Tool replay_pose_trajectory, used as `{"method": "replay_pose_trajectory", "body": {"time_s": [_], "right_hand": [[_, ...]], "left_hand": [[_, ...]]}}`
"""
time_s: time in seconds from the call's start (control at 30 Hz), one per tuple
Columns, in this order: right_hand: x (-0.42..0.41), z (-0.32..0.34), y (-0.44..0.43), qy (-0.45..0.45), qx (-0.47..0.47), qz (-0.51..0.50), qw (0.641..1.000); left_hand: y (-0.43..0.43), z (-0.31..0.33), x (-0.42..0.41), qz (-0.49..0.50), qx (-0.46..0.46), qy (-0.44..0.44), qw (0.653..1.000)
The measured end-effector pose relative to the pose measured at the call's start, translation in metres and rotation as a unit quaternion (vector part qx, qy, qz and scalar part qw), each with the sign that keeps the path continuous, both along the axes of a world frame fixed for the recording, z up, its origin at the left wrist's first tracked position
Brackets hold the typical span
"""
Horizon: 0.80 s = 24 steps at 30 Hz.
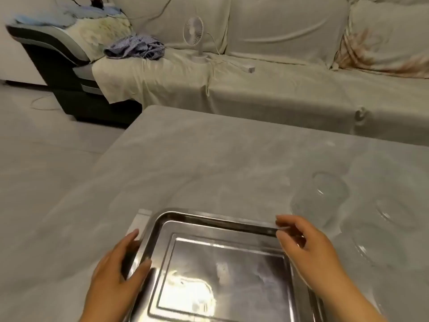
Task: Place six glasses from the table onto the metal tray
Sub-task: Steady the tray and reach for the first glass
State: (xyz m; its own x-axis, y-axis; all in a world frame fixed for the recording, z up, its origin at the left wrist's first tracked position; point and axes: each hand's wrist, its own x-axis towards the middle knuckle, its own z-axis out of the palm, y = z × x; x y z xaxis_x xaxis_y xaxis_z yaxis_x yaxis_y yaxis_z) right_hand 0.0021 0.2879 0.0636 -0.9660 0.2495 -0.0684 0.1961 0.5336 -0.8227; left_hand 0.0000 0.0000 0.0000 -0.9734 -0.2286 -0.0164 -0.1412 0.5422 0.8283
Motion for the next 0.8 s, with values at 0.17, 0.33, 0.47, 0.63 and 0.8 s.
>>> {"method": "replay_pose_trajectory", "body": {"time_s": [0.17,0.33,0.47,0.63,0.8], "right_hand": [[0.013,0.025,-0.001,0.02,0.049,0.027,0.998],[0.02,0.056,0.009,0.076,0.158,0.016,0.984],[0.005,0.068,0.02,0.083,0.242,-0.031,0.966],[-0.019,0.07,0.025,-0.036,0.242,-0.053,0.968],[-0.036,0.06,0.035,-0.09,0.239,-0.065,0.965]], "left_hand": [[-0.002,0.011,0.005,-0.059,-0.045,-0.013,0.997],[-0.009,0.019,0.038,-0.076,-0.097,0.021,0.992],[-0.009,0.022,0.055,-0.071,-0.146,0.009,0.987],[-0.005,0.027,0.06,-0.067,-0.142,0.012,0.987],[-0.005,0.026,0.059,-0.053,-0.135,0.001,0.989]]}}
